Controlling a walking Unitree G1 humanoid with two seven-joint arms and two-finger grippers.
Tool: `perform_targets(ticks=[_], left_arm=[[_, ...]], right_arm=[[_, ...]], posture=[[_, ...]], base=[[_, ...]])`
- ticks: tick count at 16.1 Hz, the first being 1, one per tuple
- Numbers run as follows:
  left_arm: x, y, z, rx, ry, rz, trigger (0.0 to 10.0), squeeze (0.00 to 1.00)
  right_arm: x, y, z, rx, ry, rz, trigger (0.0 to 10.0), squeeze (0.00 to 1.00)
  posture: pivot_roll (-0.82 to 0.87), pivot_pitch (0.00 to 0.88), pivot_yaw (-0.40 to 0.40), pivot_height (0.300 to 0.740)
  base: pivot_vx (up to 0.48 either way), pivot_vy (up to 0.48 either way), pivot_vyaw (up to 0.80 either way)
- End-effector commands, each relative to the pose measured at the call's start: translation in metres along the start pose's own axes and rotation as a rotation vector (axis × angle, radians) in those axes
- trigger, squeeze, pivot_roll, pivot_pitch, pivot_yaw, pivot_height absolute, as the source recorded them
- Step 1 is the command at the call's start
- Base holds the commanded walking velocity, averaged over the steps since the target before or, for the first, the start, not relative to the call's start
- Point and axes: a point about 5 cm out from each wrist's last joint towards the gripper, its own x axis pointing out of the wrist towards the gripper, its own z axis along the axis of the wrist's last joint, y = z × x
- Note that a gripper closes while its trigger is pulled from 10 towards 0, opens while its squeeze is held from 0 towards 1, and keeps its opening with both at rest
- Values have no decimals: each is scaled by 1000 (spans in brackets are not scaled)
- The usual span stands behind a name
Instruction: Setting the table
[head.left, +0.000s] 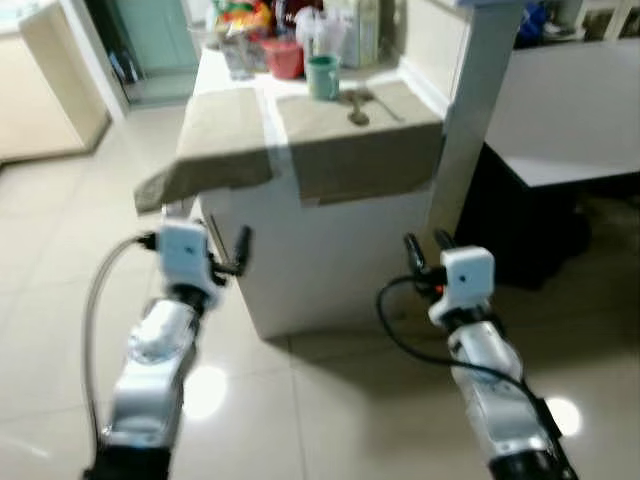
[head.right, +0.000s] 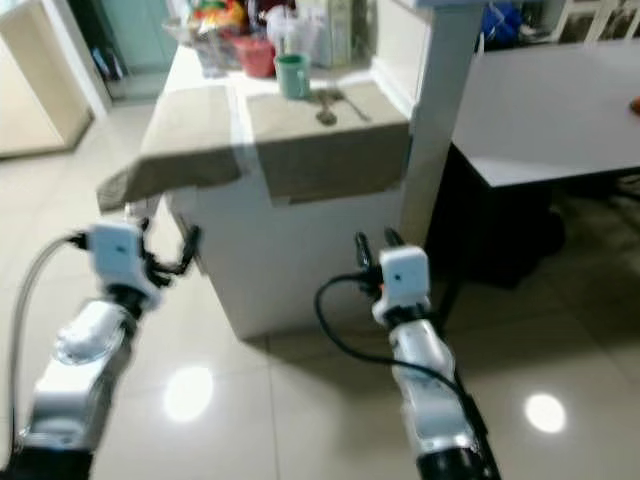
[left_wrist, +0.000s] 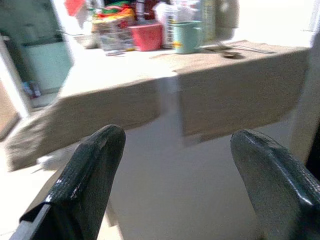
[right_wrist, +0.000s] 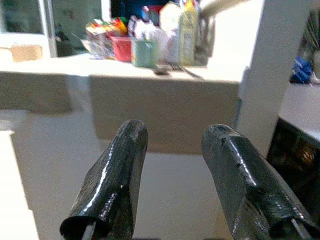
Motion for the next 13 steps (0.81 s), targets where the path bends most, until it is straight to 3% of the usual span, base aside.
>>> perform_targets(ticks=[1, 5, 13], left_arm=[[0, 4, 3, 20, -8, 4, 10000, 0], [1, 2, 3, 20, -12, -4, 10000, 0], [2, -3, 3, 9, -14, -23, 10000, 0]], right_arm=[[4, 4, 2, 12, -7, 3, 10000, 0], [6, 6, -2, 25, 11, 11, 10000, 0], [6, 9, -5, 16, 22, 28, 10000, 0]], posture=[[-149, 0, 98, 740], [-144, 0, 97, 740], [-144, 0, 94, 740]], base=[[480, 0, 0], [480, 0, -584], [480, 0, 0]])
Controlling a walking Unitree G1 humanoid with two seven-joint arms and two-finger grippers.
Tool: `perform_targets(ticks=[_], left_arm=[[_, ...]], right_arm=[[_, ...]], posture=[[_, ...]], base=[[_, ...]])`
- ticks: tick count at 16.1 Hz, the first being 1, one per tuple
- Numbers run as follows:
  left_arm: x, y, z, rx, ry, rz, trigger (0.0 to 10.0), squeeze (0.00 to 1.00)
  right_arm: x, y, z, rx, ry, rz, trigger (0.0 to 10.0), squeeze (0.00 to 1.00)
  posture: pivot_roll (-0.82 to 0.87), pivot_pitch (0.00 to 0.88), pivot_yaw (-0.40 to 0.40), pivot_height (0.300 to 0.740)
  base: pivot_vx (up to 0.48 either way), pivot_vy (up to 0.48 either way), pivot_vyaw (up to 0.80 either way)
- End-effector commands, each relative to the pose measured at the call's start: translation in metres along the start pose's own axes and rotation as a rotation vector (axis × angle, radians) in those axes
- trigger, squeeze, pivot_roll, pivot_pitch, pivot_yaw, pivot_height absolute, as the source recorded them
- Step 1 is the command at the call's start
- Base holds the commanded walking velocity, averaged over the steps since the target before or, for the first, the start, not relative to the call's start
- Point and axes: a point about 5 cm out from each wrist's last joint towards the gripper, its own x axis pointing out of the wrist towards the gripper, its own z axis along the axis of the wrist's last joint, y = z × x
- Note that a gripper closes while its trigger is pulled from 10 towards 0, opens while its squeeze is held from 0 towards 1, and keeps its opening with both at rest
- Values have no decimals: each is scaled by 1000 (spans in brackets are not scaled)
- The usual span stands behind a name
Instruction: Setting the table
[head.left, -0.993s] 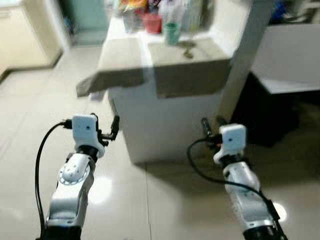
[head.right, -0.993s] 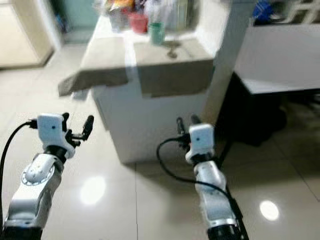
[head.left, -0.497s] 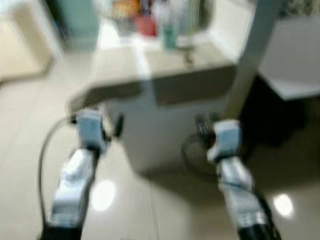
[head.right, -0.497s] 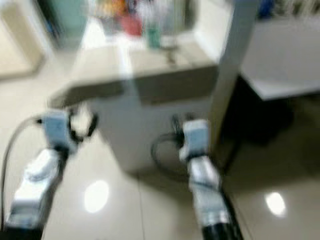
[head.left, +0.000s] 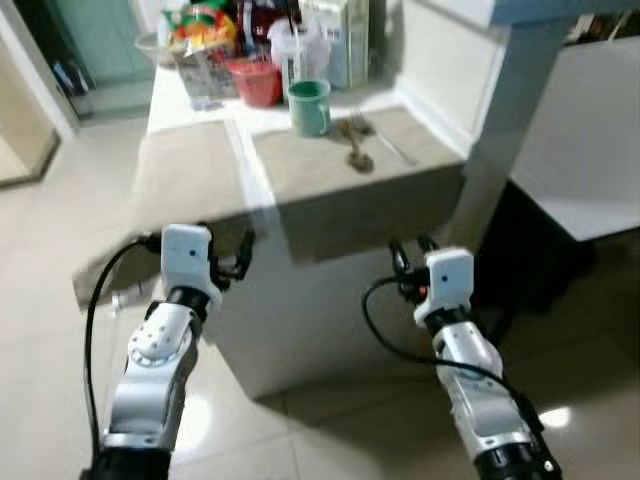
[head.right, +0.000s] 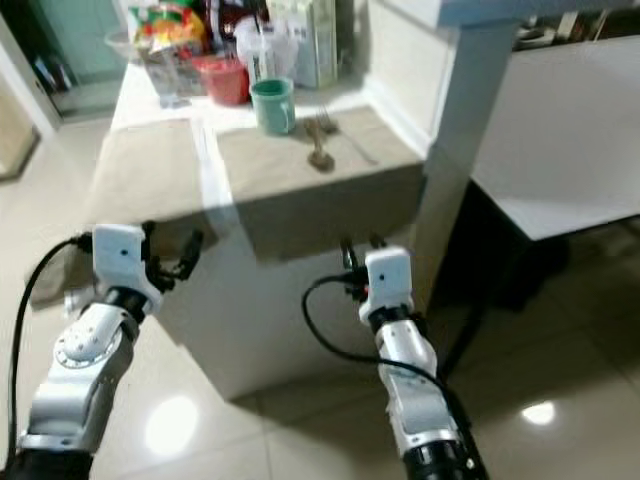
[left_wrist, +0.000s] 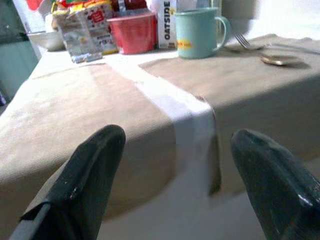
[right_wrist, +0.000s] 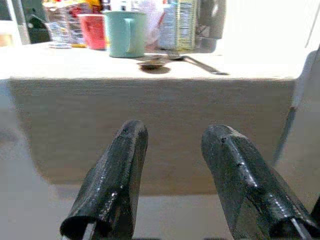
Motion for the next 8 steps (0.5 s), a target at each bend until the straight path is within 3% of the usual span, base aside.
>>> perform_targets(ticks=[1, 3, 4, 8], left_arm=[[3, -6, 7, 7, -23, -28, 10000, 0], [4, -7, 12, 25, -51, -24, 10000, 0], [4, -7, 16, 19, -59, -21, 10000, 0], [12, -7, 22, 32, -59, -46, 10000, 0]], right_arm=[[0, -6, 1, -7, -4, -16, 10000, 0], [2, -8, 11, -16, -53, -28, 10000, 0], [6, -13, 31, -38, -126, -49, 10000, 0], [15, -28, 52, -28, -187, -122, 10000, 0]], posture=[[-143, 0, 93, 740], [-142, 0, 92, 740], [-143, 0, 93, 740], [-158, 0, 105, 740]], base=[[480, 0, 0], [480, 0, 0], [0, 0, 0], [0, 0, 0]])
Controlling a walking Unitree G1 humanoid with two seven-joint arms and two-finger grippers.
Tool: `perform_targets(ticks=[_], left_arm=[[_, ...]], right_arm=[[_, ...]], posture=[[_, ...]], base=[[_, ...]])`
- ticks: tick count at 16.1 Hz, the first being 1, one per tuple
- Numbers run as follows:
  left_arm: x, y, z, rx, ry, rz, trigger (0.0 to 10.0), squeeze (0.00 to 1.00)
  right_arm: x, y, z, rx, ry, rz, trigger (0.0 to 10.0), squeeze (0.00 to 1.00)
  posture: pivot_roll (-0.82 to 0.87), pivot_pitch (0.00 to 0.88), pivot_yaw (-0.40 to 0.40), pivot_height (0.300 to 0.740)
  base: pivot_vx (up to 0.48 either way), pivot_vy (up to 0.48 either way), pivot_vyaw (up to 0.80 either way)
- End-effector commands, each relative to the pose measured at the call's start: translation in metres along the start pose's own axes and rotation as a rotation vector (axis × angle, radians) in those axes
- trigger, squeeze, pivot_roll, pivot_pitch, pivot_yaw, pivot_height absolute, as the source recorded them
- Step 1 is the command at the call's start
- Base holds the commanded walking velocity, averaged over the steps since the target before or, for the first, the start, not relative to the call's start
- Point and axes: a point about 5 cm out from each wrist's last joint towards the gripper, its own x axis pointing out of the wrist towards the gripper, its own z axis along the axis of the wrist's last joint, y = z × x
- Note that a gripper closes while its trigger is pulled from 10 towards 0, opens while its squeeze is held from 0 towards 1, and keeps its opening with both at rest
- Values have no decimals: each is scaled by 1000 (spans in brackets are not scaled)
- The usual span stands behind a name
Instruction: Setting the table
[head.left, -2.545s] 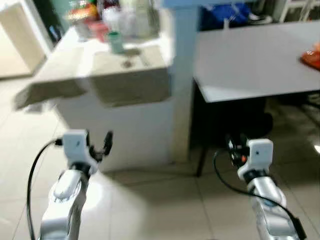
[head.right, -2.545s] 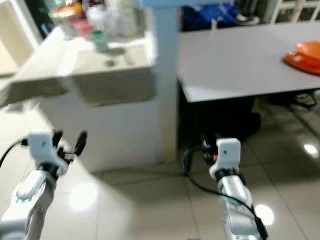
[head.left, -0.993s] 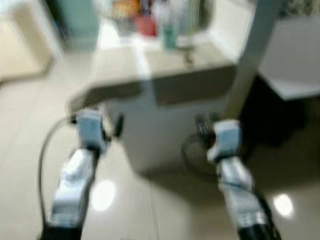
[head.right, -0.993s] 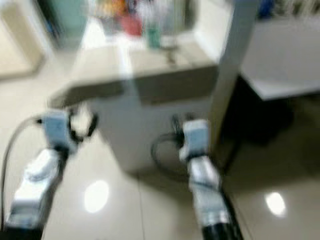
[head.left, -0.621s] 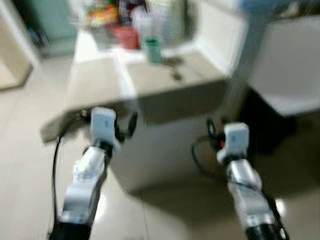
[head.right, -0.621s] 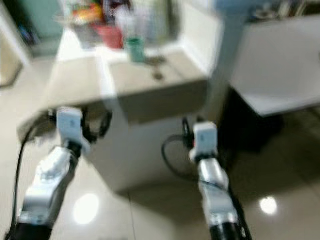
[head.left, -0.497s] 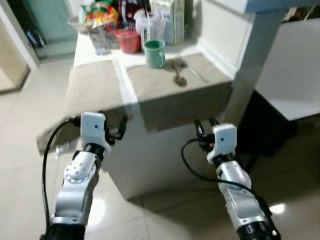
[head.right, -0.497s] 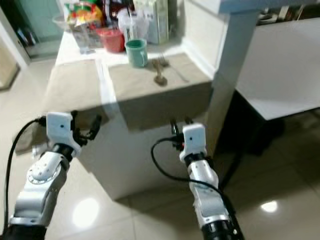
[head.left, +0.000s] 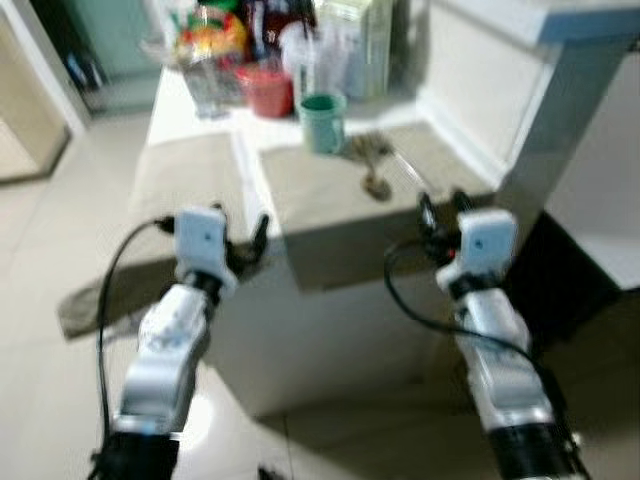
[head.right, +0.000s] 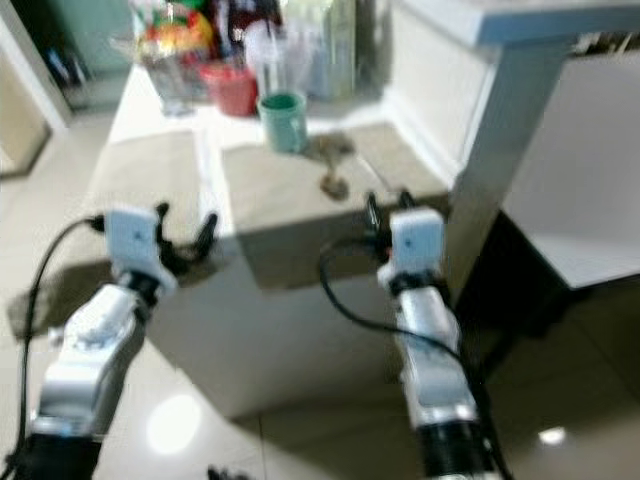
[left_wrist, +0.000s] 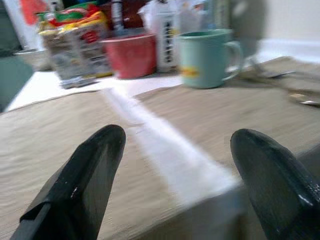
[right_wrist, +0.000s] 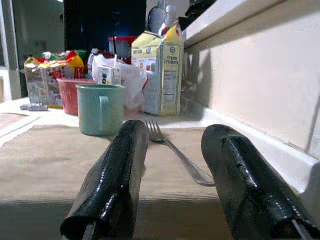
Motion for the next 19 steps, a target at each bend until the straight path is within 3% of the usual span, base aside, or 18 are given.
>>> perform_targets(ticks=[1, 5, 12, 19], left_arm=[[2, -1, 1, 23, -1, -20, 10000, 0], [4, -2, 2, 2, -7, -10, 10000, 0], [4, -10, 0, -5, -7, -26, 10000, 0], [3, -11, -2, -10, -3, -3, 10000, 0]], right_arm=[[-3, -8, -9, -5, 44, -43, 10000, 0], [-11, -4, -22, -1, 105, -30, 10000, 0], [-12, 5, -28, 0, 132, 14, 10000, 0], [-14, 9, -29, 7, 138, 37, 10000, 0]], posture=[[-159, 0, 106, 740], [-156, 0, 103, 740], [-156, 0, 102, 740], [-152, 0, 97, 740]], base=[[0, 0, 0], [0, 0, 0], [480, 0, -235], [52, 43, 0]])
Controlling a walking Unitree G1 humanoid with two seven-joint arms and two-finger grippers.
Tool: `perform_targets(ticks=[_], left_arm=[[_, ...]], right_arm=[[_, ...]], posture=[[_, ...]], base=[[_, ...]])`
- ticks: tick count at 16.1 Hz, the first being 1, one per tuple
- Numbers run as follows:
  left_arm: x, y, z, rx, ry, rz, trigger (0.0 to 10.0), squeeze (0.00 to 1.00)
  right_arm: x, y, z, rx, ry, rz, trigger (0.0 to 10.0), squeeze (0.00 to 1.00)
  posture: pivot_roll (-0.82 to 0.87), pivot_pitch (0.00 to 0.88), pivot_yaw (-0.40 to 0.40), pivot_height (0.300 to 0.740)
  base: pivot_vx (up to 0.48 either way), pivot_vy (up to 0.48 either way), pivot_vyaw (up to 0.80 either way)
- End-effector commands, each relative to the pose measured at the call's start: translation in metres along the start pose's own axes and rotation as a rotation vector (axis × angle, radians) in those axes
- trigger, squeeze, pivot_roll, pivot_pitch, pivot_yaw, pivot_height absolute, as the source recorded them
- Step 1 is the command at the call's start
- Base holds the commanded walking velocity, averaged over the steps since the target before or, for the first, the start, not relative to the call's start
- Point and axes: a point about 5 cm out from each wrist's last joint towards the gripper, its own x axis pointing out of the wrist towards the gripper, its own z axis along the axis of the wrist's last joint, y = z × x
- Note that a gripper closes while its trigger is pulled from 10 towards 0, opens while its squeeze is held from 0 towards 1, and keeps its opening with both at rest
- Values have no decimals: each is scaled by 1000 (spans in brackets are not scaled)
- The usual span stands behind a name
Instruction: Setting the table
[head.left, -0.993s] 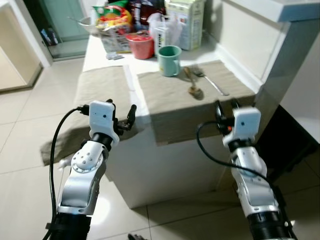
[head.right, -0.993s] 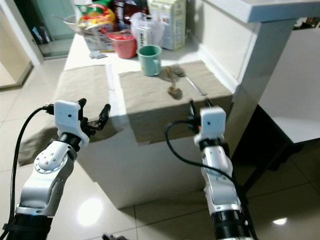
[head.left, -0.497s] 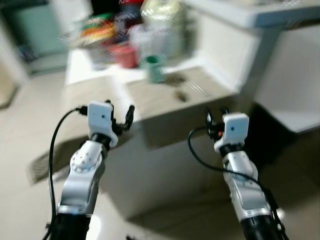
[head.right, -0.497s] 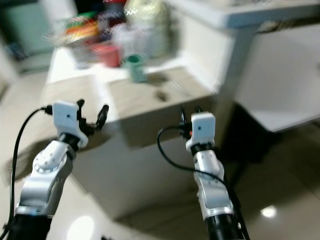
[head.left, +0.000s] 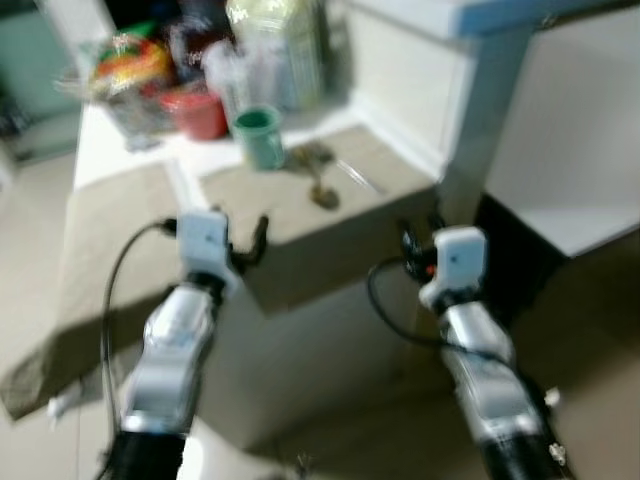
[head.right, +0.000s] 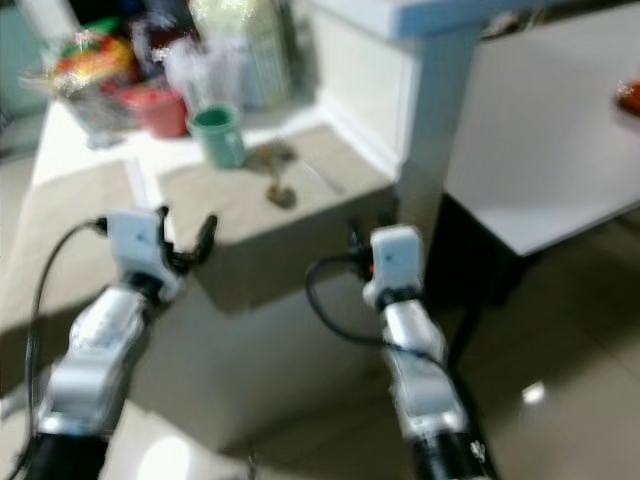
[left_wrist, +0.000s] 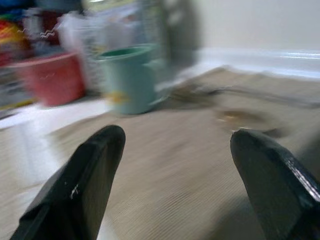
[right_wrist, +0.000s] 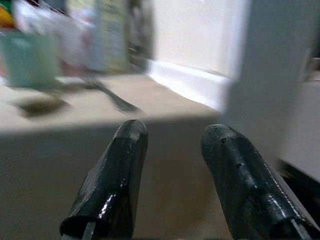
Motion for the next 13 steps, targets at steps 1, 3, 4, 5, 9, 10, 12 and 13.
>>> perform_targets(ticks=[1, 3, 4, 5, 9, 10, 12, 13], left_arm=[[-2, 7, 0, 19, 5, 25, 10000, 0], [0, 4, 1, 12, 5, 20, 10000, 0], [1, 0, 2, 9, 1, 12, 10000, 0], [1, 0, 2, 10, -1, 10, 10000, 0], [5, -8, 6, -10, -10, -10, 10000, 0], [7, -10, 7, 1, -13, -13, 10000, 0], [9, -12, 9, 9, -5, -16, 10000, 0], [10, -12, 8, 22, 2, -12, 10000, 0]], right_arm=[[3, 7, 5, 14, -15, 16, 10000, 0], [3, 7, 5, 15, -15, 16, 10000, 0], [3, 8, 5, 16, -14, 17, 10000, 0], [3, 8, 5, 16, -13, 17, 10000, 0], [1, 9, 3, 16, -5, 24, 10000, 0], [1, 10, 2, 18, -3, 27, 10000, 0], [0, 11, 2, 22, 0, 28, 10000, 0], [0, 12, 2, 24, -1, 29, 10000, 0]], posture=[[-152, 0, 97, 740], [-155, 0, 99, 740], [-157, 0, 99, 740], [-157, 0, 99, 740], [-157, 0, 101, 740], [-157, 0, 103, 740], [-157, 0, 106, 740], [-157, 0, 107, 740]], base=[[435, 0, 0], [456, 0, 0], [461, 0, 0], [461, 0, 0], [477, 0, 0], [0, 0, 0], [0, 0, 0], [0, 0, 0]])
